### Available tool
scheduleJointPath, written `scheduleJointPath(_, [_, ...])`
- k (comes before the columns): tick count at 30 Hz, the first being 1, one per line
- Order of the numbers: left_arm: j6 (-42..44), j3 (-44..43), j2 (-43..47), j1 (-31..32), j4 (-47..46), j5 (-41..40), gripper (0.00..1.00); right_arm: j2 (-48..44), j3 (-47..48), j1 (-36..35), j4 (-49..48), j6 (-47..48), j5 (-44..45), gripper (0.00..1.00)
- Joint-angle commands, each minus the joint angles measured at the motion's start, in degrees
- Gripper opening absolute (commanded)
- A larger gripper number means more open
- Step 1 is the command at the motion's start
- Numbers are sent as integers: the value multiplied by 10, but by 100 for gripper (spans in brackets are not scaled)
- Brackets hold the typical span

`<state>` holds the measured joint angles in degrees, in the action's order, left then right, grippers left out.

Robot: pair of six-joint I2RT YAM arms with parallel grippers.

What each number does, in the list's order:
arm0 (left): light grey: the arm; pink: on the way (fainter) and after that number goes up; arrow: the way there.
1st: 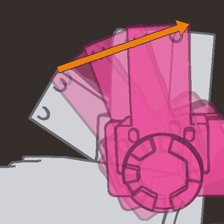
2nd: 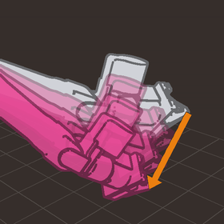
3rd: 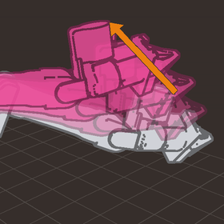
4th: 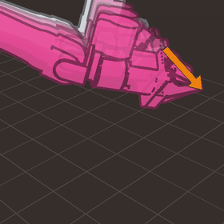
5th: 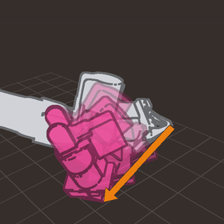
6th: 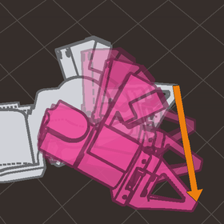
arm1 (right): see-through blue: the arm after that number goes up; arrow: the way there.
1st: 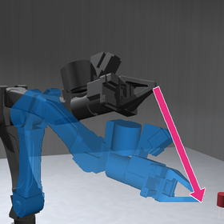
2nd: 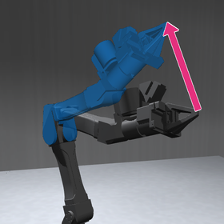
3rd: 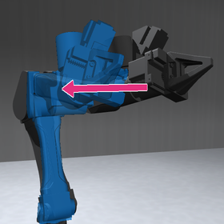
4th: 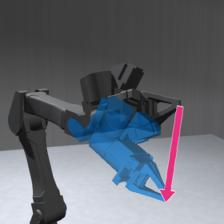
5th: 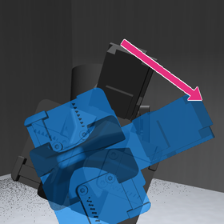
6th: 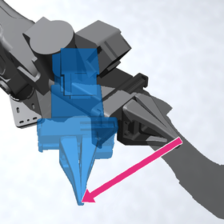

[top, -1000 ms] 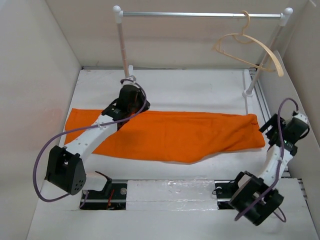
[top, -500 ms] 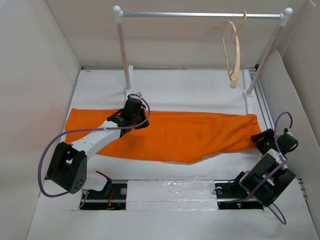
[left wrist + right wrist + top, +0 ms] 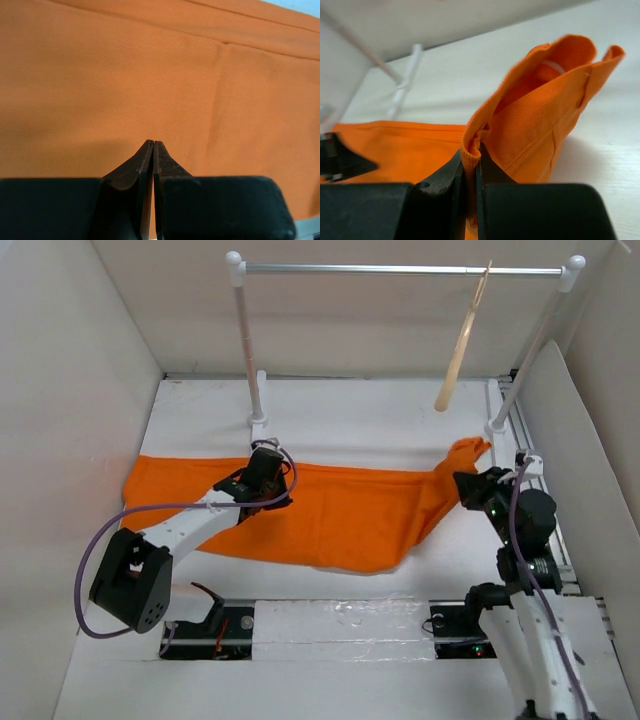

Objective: Place the trousers on the hanger
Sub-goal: Fold the trousers

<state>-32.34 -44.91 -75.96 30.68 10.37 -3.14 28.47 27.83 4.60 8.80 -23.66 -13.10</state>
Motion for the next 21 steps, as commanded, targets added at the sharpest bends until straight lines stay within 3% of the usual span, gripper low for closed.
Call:
scheduleJointPath(1, [13, 21, 10, 18, 2, 2, 0, -23, 87, -155, 104, -21, 127, 0])
scheduleJointPath(5, [-4, 31, -11, 33, -5, 16, 0, 93, 263, -337, 179, 51, 297, 0])
scheduleJointPath(7, [-23, 30, -19, 72, -12, 19, 0, 158, 410, -424, 244, 86, 387, 0])
scheduleJointPath(9, [-37, 24, -23, 89, -15, 9, 0, 197, 444, -455, 272, 94, 424, 0])
scheduleJointPath(12, [-70, -3, -53, 171, -25, -3, 0, 245, 553, -445, 294, 140, 429, 0])
scheduleJointPath(16, [-98, -74, -151, 282, -27, -28, 0, 263, 640, -365, 273, 208, 382, 0])
scheduleJointPath(18, [-106, -125, -191, 330, -29, -40, 0, 272, 683, -301, 268, 223, 312, 0])
scheduleJointPath(21, [-113, -211, -270, 356, -32, -52, 0, 295, 703, -261, 257, 230, 195, 0])
